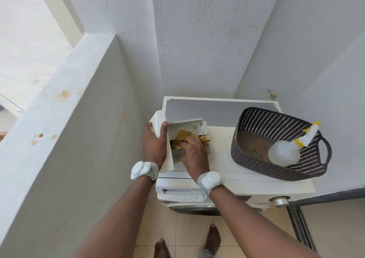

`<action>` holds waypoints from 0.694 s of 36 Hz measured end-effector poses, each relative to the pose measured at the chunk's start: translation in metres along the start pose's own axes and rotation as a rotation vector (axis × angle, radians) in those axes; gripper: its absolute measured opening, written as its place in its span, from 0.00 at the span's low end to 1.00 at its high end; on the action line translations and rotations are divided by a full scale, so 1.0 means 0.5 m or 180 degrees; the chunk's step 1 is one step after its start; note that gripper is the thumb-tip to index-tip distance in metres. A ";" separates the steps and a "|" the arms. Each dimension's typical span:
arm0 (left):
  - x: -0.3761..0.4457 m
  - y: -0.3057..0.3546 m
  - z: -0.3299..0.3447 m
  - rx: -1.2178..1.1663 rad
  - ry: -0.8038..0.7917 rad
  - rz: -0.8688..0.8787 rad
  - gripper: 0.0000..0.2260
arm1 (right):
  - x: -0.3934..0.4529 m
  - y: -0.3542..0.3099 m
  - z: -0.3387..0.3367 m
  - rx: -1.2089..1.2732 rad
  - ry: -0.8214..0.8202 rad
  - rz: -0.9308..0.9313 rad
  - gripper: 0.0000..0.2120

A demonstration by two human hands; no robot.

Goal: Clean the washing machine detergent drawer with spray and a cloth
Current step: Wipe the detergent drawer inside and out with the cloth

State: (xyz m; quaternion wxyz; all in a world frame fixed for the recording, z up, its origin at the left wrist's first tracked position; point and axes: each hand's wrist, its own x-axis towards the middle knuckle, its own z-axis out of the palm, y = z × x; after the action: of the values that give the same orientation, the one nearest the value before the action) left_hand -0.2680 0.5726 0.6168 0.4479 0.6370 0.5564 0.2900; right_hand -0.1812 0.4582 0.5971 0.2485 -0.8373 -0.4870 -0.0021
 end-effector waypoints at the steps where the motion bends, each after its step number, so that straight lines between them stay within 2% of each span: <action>1: 0.000 -0.001 -0.001 -0.0003 0.0013 -0.0005 0.37 | 0.008 0.016 -0.004 -0.0047 -0.0074 -0.0067 0.17; 3: 0.002 -0.001 -0.001 0.0021 0.0018 -0.0034 0.36 | 0.016 0.054 -0.014 -0.0136 -0.0008 0.0126 0.19; 5: 0.000 0.001 0.000 0.0039 -0.0005 0.0015 0.34 | 0.014 0.078 -0.023 -0.0104 0.0198 0.0585 0.22; 8: -0.009 0.008 0.001 0.0009 -0.0012 0.0087 0.30 | -0.004 0.051 -0.016 -0.0006 0.0290 0.0879 0.19; 10: -0.012 0.011 -0.003 -0.0019 0.0030 0.0030 0.29 | -0.013 0.010 0.005 0.0280 0.0268 0.0755 0.17; 13: -0.013 0.016 -0.006 -0.0028 -0.0009 0.0046 0.27 | -0.029 -0.049 0.033 0.0780 0.0103 0.0082 0.10; 15: -0.007 0.006 -0.011 0.0018 -0.0042 0.0068 0.29 | -0.037 -0.054 0.034 0.0938 -0.0015 -0.0151 0.10; 19: 0.019 -0.008 -0.024 0.0118 -0.0079 -0.0075 0.31 | -0.072 0.006 0.022 0.0544 -0.0045 -0.0063 0.17; 22: 0.021 -0.012 -0.022 0.0055 -0.0100 -0.0083 0.32 | -0.082 0.057 0.001 0.0065 0.0115 0.0339 0.16; 25: 0.020 -0.013 -0.020 0.0054 -0.0067 -0.0097 0.33 | -0.064 0.081 -0.019 -0.0209 0.0044 0.0551 0.15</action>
State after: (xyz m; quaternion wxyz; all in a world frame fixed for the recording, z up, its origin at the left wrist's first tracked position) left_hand -0.2775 0.5847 0.6141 0.4527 0.6352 0.5637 0.2717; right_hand -0.1623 0.4120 0.5807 0.2236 -0.8839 -0.4107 -0.0024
